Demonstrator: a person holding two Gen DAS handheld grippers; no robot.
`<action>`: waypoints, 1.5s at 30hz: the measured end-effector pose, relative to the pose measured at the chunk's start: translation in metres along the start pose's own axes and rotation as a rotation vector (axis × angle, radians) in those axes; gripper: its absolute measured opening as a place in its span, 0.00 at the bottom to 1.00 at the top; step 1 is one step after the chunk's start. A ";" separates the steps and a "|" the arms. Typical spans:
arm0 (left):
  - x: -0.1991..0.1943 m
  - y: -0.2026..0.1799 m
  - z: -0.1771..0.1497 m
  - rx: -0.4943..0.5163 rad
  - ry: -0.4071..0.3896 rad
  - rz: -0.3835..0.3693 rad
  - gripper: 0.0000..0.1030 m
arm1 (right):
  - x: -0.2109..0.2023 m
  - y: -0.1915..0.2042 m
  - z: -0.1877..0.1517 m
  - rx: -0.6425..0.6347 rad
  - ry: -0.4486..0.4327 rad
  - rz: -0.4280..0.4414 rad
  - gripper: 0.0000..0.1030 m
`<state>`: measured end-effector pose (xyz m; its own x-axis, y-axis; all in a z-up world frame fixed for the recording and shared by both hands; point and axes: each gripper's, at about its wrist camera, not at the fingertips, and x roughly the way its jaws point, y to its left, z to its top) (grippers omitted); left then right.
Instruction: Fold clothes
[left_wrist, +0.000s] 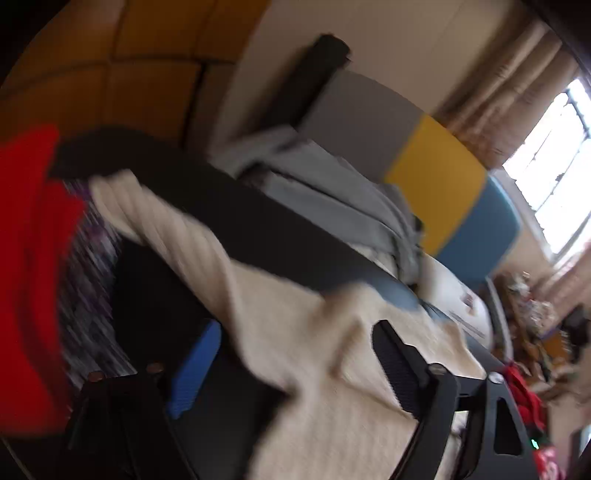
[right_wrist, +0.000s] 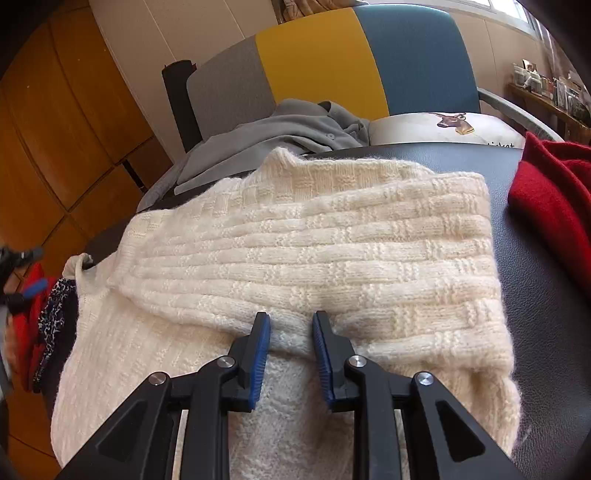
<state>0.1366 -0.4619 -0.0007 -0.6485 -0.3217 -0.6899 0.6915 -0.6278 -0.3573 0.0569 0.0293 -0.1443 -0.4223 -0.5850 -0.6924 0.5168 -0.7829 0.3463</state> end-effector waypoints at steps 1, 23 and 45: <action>0.002 0.005 0.018 0.021 -0.008 0.041 0.91 | 0.001 0.000 0.000 0.001 -0.001 0.002 0.23; 0.189 0.134 0.141 -0.015 0.515 0.554 0.95 | 0.002 -0.012 -0.001 0.077 -0.012 0.084 0.23; 0.176 0.139 0.109 0.032 0.443 0.504 0.82 | 0.003 0.006 0.000 -0.019 -0.003 0.008 0.33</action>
<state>0.0840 -0.6829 -0.1033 -0.0523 -0.2641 -0.9631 0.8616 -0.4995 0.0902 0.0591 0.0226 -0.1448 -0.4207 -0.5917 -0.6877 0.5339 -0.7743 0.3397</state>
